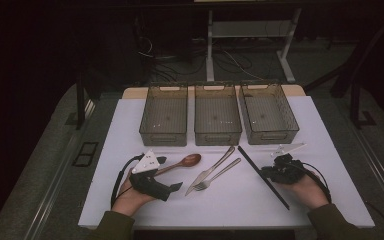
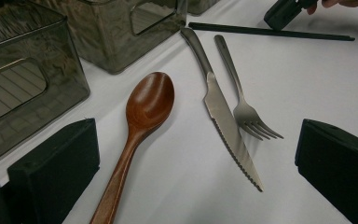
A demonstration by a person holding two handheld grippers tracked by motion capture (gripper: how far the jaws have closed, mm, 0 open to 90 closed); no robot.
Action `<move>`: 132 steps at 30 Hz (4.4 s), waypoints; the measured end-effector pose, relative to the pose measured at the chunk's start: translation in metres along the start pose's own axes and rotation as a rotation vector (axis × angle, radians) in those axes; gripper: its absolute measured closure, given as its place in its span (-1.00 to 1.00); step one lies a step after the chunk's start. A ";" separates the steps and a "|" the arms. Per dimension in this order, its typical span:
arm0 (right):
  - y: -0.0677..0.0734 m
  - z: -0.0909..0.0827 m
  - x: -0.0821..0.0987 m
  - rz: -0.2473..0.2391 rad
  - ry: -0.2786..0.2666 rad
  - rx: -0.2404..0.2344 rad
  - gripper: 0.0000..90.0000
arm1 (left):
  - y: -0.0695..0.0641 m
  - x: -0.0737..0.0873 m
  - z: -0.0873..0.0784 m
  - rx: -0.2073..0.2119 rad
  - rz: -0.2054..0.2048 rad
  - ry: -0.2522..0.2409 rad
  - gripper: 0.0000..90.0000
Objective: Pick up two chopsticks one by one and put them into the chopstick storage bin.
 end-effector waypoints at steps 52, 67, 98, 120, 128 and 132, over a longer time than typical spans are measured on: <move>-0.022 -0.011 0.009 0.078 -0.038 0.091 0.89 | -0.001 0.000 0.002 0.005 0.002 -0.002 -1.00; -0.027 -0.025 0.008 0.096 -0.069 0.073 0.89 | -0.001 0.001 0.002 0.007 0.005 0.006 -1.00; -0.029 -0.057 -0.021 0.089 -0.183 0.030 0.89 | 0.001 0.003 0.003 0.013 0.002 -0.008 -1.00; -0.015 -0.047 -0.091 0.072 -0.249 -0.013 0.89 | -0.002 0.001 0.006 0.011 0.008 -0.010 -1.00; -0.002 -0.035 -0.123 0.051 -0.248 -0.017 0.89 | -0.003 0.000 0.007 0.010 0.002 -0.019 -1.00; 0.001 -0.032 -0.133 0.040 -0.246 -0.016 0.89 | -0.003 0.000 0.008 0.010 0.002 -0.023 -1.00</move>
Point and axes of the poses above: each handheld gripper's, and its own axes: z roughly forward along the jaws, x roughly out of its underside, y roughly to its left, the point moved 5 cm from there along z, roughly forward along the jaws, and after that the axes turned 15 degrees about x, right-handed, at the moved point
